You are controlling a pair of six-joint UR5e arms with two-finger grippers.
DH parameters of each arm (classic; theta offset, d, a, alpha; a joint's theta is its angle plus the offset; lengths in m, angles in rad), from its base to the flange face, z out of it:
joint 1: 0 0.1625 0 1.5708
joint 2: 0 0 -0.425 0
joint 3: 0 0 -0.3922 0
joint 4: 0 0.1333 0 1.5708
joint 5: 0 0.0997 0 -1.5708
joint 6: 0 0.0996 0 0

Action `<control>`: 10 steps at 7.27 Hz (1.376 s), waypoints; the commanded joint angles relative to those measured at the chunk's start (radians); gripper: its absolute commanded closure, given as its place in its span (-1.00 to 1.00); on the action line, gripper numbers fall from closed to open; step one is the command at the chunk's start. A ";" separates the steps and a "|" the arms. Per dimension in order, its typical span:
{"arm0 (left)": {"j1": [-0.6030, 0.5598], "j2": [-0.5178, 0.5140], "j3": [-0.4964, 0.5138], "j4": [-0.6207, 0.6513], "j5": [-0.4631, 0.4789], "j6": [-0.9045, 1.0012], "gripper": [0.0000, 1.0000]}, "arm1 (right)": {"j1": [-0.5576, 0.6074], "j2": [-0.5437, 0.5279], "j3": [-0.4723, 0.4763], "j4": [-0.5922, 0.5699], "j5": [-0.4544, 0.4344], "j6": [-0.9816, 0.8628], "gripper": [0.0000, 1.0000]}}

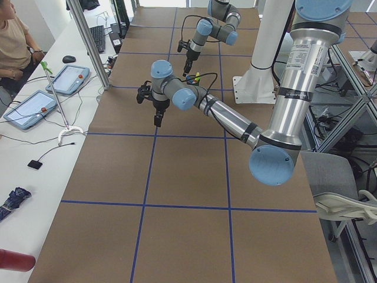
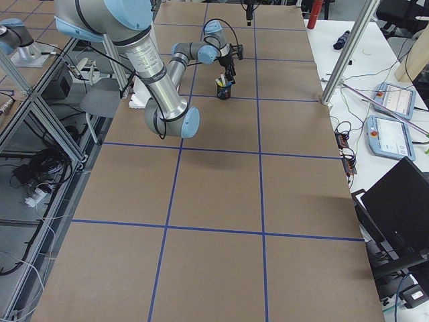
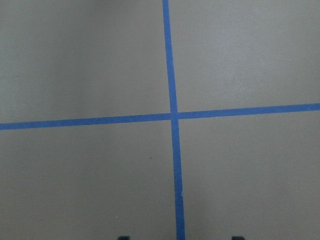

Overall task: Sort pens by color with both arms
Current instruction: 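Lower the right gripper onto the blue marker in the cup and grasp it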

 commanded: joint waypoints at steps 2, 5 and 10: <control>0.000 0.000 -0.001 0.000 0.000 0.000 -1.00 | -0.014 0.009 -0.019 0.001 -0.020 -0.017 -0.11; 0.000 0.000 0.001 0.000 0.000 0.002 -1.00 | -0.014 0.009 -0.025 0.001 -0.022 -0.020 -0.04; 0.000 0.000 0.004 0.000 0.000 0.002 -1.00 | -0.014 0.007 -0.042 0.001 -0.023 -0.031 0.59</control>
